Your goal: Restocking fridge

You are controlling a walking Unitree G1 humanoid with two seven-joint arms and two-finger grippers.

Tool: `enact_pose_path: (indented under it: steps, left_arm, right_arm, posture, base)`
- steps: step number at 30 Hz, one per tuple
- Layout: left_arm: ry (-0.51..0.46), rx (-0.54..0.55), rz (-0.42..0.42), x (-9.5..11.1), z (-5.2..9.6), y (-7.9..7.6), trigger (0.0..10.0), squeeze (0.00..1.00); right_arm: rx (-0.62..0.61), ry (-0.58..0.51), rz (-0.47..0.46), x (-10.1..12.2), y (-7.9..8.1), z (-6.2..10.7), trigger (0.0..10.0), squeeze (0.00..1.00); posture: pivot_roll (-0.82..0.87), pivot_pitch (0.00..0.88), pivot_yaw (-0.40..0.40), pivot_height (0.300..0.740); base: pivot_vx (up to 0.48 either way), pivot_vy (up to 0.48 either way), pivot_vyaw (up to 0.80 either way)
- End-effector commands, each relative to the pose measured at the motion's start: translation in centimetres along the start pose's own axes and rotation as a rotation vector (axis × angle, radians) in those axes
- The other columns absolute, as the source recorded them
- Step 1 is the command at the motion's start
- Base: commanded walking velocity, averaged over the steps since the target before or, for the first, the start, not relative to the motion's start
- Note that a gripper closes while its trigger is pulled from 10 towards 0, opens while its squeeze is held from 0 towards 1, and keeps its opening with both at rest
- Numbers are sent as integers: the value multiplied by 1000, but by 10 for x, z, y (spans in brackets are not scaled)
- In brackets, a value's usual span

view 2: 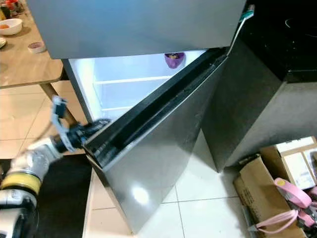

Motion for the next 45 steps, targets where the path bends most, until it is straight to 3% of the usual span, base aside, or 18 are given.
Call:
enact_pose_path:
  steps: [1, 3, 4, 5, 9, 12, 14, 21, 28, 31, 35, 36, 38, 39, 40, 41, 43, 45]
  left_arm:
    - [3, -51, 31, -8, -5, -11, 10000, 0]
    - [6, -88, 65, -18, -11, -21, 10000, 0]
    - [16, -142, 114, -32, -19, -36, 10000, 0]
    - [22, -158, 129, -38, -21, -41, 10000, 0]
    - [26, -177, 169, -48, -25, -50, 10000, 0]
    - [24, -229, 263, -71, -37, -78, 10000, 0]
    - [16, -244, 284, -76, -42, -88, 10000, 0]
    - [-38, -197, 324, -77, -51, -102, 10000, 0]
    - [-30, -95, 312, -83, -44, -96, 10000, 0]
    - [6, 57, 282, -94, -30, -80, 10000, 0]
    - [-27, 477, 281, -105, 12, -35, 10000, 0]
    - [-27, 477, 281, -105, 12, -35, 10000, 0]
    - [-20, 677, 282, -113, 44, -21, 10000, 0]
    - [-20, 677, 282, -113, 44, -21, 10000, 0]
    - [-4, 762, 286, -118, 59, -18, 10000, 0]
    - [-4, 762, 286, -118, 59, -18, 10000, 0]
    - [53, 919, 321, -135, 88, -17, 10000, 0]
    - [145, 1043, 413, -163, 118, -30, 10000, 0]
  right_arm:
    - [-25, 21, -13, -9, -3, 2, 10000, 0]
    - [-34, 16, -18, -8, -4, 2, 10000, 0]
    - [-50, 9, -22, -7, -5, 2, 10000, 0]
    - [-56, 6, -23, -6, -6, 2, 10000, 0]
    - [-73, -3, -30, -5, -7, 2, 10000, 0]
    - [-102, -19, -46, -2, -10, 2, 10000, 0]
    - [-109, -24, -52, -2, -10, 2, 10000, 0]
    - [-107, -34, -71, -1, -6, 1, 10000, 0]
    - [-142, -43, -111, -1, -8, 1, 10000, 0]
    - [-165, -39, -131, -4, -12, 2, 10000, 0]
    - [-174, -34, -141, -5, -14, 3, 10000, 0]
    - [-174, -34, -141, -5, -14, 3, 10000, 0]
    - [-175, -34, -143, -5, -14, 3, 10000, 0]
    - [-175, -34, -143, -5, -14, 3, 10000, 0]
    - [-177, -34, -145, -4, -14, 3, 10000, 0]
    - [-177, -34, -145, -4, -14, 3, 10000, 0]
    - [-181, -33, -151, -3, -14, 2, 10000, 0]
    - [-192, -25, -152, -2, -14, 2, 10000, 0]
  posture:
    - [-96, 210, 27, 740]
    - [-96, 205, 27, 740]
    - [-95, 200, 30, 740]
    - [-95, 200, 30, 740]
    - [-95, 195, 32, 740]
    - [-91, 185, 33, 740]
    - [-88, 179, 35, 740]
    - [-84, 175, 35, 740]
    - [-80, 170, 42, 740]
    - [-83, 164, 47, 740]
    - [-89, 159, 51, 740]
    - [-89, 159, 51, 740]
    - [-85, 153, 49, 740]
    - [-85, 153, 49, 740]
    - [-85, 148, 49, 740]
    - [-85, 148, 49, 740]
    - [-79, 141, 48, 740]
    - [-75, 129, 45, 740]
  base:
    - [0, 0, 0]
    - [0, 0, 0]
    - [0, 0, 0]
    - [0, 0, 0]
    - [0, 0, 0]
    - [0, 0, 0]
    - [0, 0, 0]
    - [0, 0, 0]
    - [0, 0, 0]
    - [0, 0, 0]
    - [0, 0, 0]
    - [0, 0, 0]
    - [0, 0, 0]
    - [0, 0, 0]
    - [0, 0, 0]
    - [0, 0, 0]
    - [0, 0, 0]
    - [0, 0, 0]
Point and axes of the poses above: a point about 5 cm out from each wrist's last joint towards the gripper, its own z axis pointing back from the gripper into the wrist, its own x axis along the axis of the wrist's last joint, y = z × x, the point moved 1 cm from there along -z, pointing out of the wrist towards the gripper, and after that the axes turned 11 degrees about -z, right-handed, at the moved point
